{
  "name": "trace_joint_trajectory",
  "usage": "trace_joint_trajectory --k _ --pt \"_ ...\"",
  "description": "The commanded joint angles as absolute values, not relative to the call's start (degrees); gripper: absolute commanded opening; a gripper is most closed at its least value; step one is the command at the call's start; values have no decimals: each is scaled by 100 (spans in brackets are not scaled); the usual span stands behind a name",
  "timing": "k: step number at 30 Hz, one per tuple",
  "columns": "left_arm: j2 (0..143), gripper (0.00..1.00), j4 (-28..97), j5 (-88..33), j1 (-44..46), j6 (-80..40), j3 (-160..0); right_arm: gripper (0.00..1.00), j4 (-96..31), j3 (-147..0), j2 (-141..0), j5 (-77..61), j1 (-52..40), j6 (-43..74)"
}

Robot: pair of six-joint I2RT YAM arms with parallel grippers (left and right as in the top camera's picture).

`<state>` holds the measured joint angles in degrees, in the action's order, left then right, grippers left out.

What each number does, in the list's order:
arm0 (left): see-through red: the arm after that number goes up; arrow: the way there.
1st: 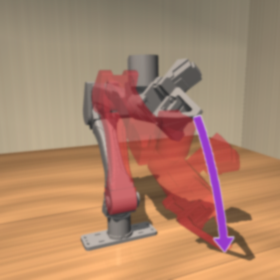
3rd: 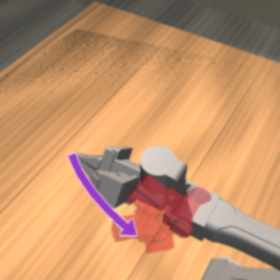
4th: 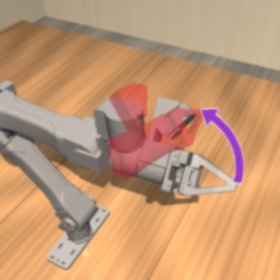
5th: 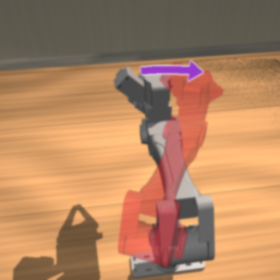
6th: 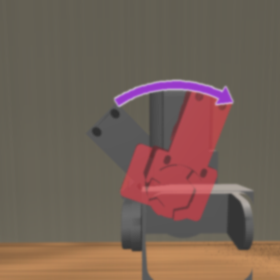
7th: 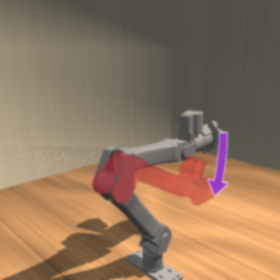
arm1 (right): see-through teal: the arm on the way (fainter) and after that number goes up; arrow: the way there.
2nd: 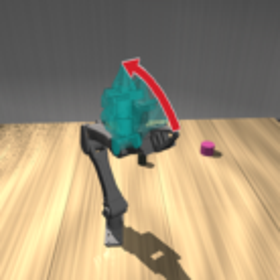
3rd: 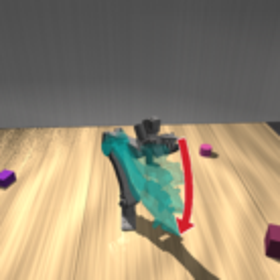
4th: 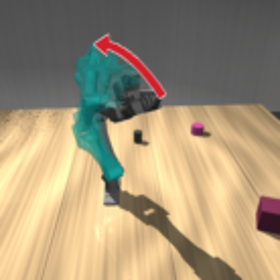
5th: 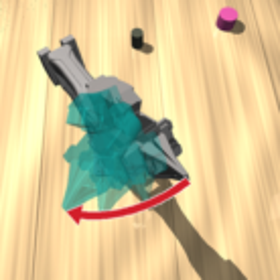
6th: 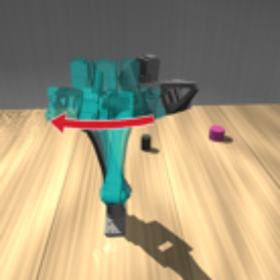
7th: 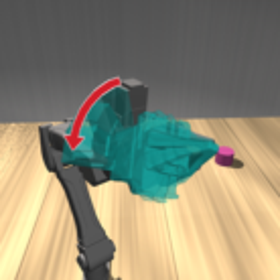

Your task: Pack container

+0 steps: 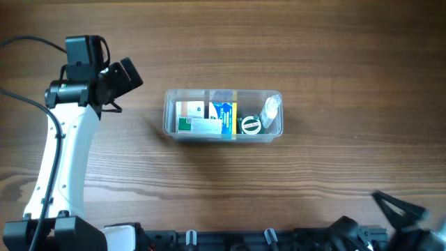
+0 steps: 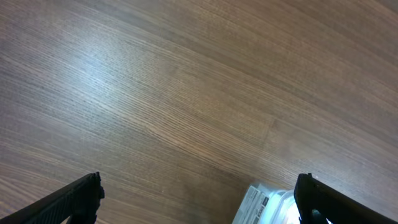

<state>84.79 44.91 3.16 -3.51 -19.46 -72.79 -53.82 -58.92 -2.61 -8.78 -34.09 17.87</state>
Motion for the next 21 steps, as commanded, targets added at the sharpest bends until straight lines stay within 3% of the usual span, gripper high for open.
trace_joint_trajectory --k 1,11,21 --pt "8412 100 4477 351 -375 -2018 -7275 100 -4700 -4862 -224 -1387 -3426 2091" --pt "8412 100 4477 351 -375 -2018 -7275 100 -1105 -1761 -390 -1090 -3426 2606" --pt "8412 100 4475 351 -375 -2018 -7275 100 -534 -965 -480 -991 -3426 2558"
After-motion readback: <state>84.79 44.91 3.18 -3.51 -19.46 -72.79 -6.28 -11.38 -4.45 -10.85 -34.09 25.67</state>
